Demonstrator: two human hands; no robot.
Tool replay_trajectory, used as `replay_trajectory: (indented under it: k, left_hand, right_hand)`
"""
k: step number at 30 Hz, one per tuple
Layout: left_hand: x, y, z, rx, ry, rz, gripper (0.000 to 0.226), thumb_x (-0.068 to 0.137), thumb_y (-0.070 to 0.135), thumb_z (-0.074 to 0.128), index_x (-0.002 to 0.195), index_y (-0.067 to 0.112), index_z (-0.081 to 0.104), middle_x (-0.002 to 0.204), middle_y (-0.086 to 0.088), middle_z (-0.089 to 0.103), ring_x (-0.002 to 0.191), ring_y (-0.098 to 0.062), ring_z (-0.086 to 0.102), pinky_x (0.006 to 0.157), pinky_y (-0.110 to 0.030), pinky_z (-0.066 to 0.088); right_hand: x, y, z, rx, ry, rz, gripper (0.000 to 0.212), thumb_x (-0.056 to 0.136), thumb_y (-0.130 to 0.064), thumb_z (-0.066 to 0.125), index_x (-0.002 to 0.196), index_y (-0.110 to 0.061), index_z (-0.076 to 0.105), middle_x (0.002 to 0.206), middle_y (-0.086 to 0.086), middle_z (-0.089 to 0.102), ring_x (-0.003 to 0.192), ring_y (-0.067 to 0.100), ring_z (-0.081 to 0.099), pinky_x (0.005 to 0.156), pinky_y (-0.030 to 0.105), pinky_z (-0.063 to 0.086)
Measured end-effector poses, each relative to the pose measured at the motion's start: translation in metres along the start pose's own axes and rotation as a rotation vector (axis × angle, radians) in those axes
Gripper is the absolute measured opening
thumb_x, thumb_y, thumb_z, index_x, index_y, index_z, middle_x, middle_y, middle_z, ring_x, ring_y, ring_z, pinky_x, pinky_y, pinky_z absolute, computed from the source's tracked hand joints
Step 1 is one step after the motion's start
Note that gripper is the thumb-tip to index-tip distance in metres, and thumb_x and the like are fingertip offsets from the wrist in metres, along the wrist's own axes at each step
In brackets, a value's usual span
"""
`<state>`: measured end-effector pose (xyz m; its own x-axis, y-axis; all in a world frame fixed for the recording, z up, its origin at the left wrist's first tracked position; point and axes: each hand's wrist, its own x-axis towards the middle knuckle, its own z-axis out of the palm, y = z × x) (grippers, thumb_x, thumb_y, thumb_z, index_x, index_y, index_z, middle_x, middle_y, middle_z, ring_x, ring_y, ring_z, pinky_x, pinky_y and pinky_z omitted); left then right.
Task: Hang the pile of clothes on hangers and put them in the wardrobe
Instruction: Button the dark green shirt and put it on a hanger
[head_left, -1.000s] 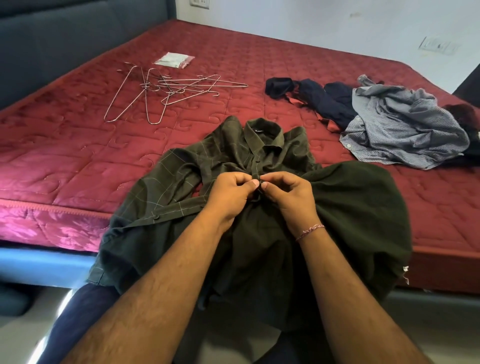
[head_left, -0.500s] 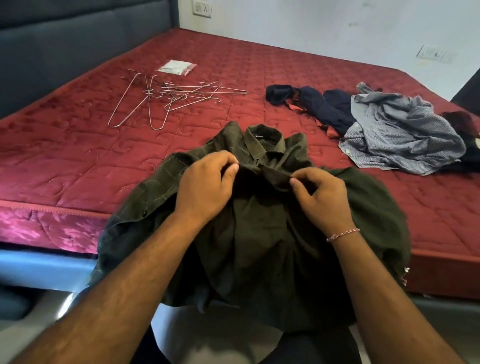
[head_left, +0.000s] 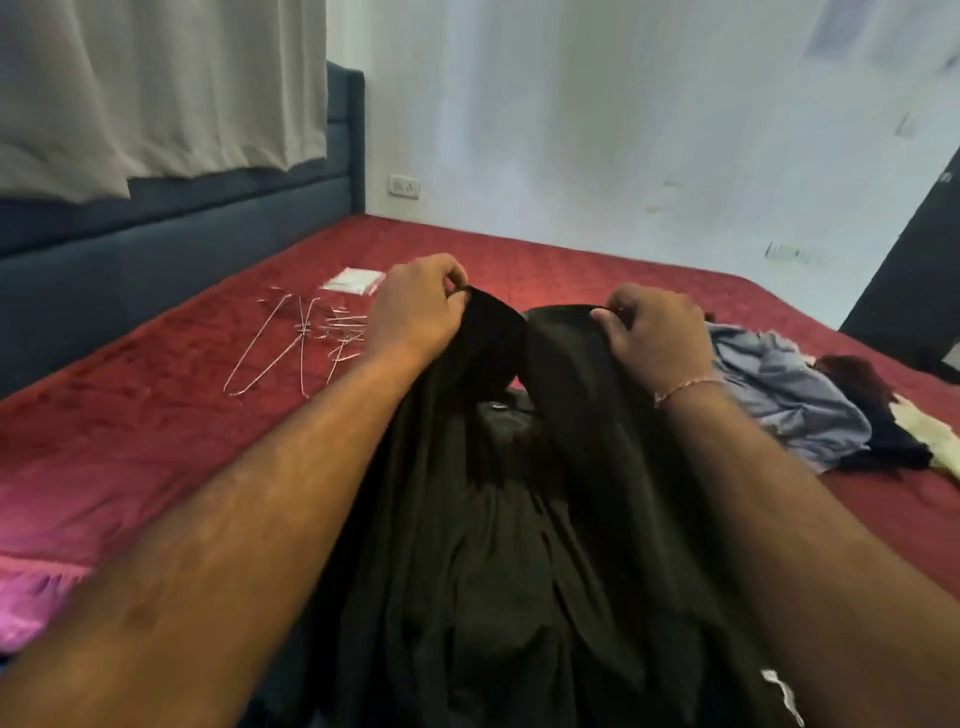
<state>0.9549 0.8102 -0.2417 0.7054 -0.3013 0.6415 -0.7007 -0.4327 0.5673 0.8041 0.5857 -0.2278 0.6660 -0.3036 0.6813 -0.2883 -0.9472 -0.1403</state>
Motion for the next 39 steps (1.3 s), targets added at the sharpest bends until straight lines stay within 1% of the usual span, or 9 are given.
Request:
replay_trajectory:
  k: [2, 4, 8, 12, 15, 21, 27, 30, 39]
  left_hand:
    - [-0.023, 0.014, -0.001, -0.074, 0.081, 0.009, 0.012, 0.086, 0.016, 0.071, 0.093, 0.023, 0.077, 0.089, 0.006, 0.075, 0.085, -0.014, 0.069, 0.084, -0.035, 0.058]
    - [-0.062, 0.018, 0.005, -0.172, 0.051, -0.047, 0.014, 0.081, 0.017, 0.069, 0.091, 0.022, 0.078, 0.089, 0.008, 0.075, 0.085, -0.012, 0.069, 0.084, -0.033, 0.057]
    - [-0.169, 0.014, 0.031, -0.443, -0.093, -0.302, 0.026, 0.082, 0.031, 0.064, 0.097, 0.02, 0.082, 0.098, 0.011, 0.076, 0.096, -0.002, 0.069, 0.093, -0.025, 0.053]
    - [-0.253, 0.013, 0.038, -0.567, -0.059, -0.54, 0.026, 0.094, 0.007, 0.066, 0.107, 0.026, 0.079, 0.101, 0.014, 0.076, 0.098, 0.005, 0.068, 0.087, -0.013, 0.051]
    - [-0.278, 0.013, 0.036, -0.668, 0.029, -0.673, 0.029, 0.09, 0.003, 0.073, 0.109, 0.025, 0.077, 0.09, 0.006, 0.076, 0.085, -0.005, 0.071, 0.076, -0.015, 0.053]
    - [-0.275, 0.022, 0.029, -0.765, 0.002, -0.715, 0.028, 0.087, 0.0, 0.076, 0.106, 0.02, 0.074, 0.08, -0.003, 0.072, 0.075, -0.011, 0.067, 0.075, -0.023, 0.058]
    - [-0.274, 0.022, 0.026, -0.839, -0.017, -0.777, 0.026, 0.089, 0.002, 0.075, 0.107, 0.021, 0.073, 0.085, -0.009, 0.074, 0.085, -0.023, 0.074, 0.084, -0.034, 0.062]
    - [-0.273, 0.024, 0.026, -0.836, -0.023, -0.778, 0.028, 0.087, 0.001, 0.075, 0.106, 0.021, 0.073, 0.084, -0.009, 0.074, 0.083, -0.02, 0.073, 0.084, -0.035, 0.063]
    - [-0.274, 0.024, 0.027, -0.819, -0.036, -0.773, 0.028, 0.088, 0.0, 0.073, 0.106, 0.02, 0.071, 0.085, -0.011, 0.073, 0.08, -0.019, 0.072, 0.08, -0.031, 0.062]
  right_hand:
    - [-0.019, -0.018, -0.004, 0.025, 0.023, 0.022, 0.02, 0.092, -0.034, 0.071, 0.087, -0.014, 0.072, 0.086, 0.009, 0.074, 0.084, 0.034, 0.068, 0.077, 0.04, 0.053]
    - [-0.056, -0.037, 0.001, 0.19, -0.09, 0.143, 0.024, 0.088, -0.036, 0.076, 0.077, -0.015, 0.07, 0.077, 0.003, 0.073, 0.076, 0.024, 0.067, 0.073, 0.036, 0.052]
    - [-0.153, -0.069, 0.031, 0.944, -0.409, 0.502, 0.03, 0.089, -0.024, 0.079, 0.069, -0.005, 0.067, 0.062, 0.0, 0.063, 0.058, 0.009, 0.051, 0.055, 0.028, 0.04]
    - [-0.223, -0.091, 0.043, 1.424, -0.374, 0.861, 0.007, 0.091, -0.008, 0.074, 0.091, -0.001, 0.073, 0.078, 0.014, 0.068, 0.075, 0.022, 0.064, 0.069, 0.032, 0.056]
    - [-0.248, -0.097, 0.048, 1.363, -0.229, 0.886, 0.006, 0.088, -0.002, 0.077, 0.089, -0.007, 0.074, 0.086, 0.018, 0.072, 0.082, 0.028, 0.066, 0.082, 0.046, 0.057]
    - [-0.261, -0.108, 0.053, 1.197, -0.119, 0.729, 0.014, 0.085, 0.001, 0.079, 0.089, -0.013, 0.076, 0.087, 0.01, 0.076, 0.078, 0.017, 0.072, 0.073, 0.03, 0.06]
    - [-0.262, -0.105, 0.052, 1.202, -0.158, 0.667, 0.014, 0.087, 0.001, 0.077, 0.093, -0.011, 0.078, 0.089, 0.0, 0.077, 0.084, 0.013, 0.074, 0.073, 0.022, 0.058]
    - [-0.263, -0.105, 0.053, 1.211, -0.158, 0.676, 0.012, 0.087, 0.001, 0.077, 0.094, -0.009, 0.078, 0.089, 0.002, 0.077, 0.084, 0.014, 0.075, 0.073, 0.022, 0.058]
    - [-0.265, -0.104, 0.053, 1.223, -0.161, 0.716, 0.011, 0.087, -0.001, 0.078, 0.096, -0.007, 0.078, 0.09, 0.007, 0.078, 0.088, 0.024, 0.076, 0.078, 0.033, 0.063]
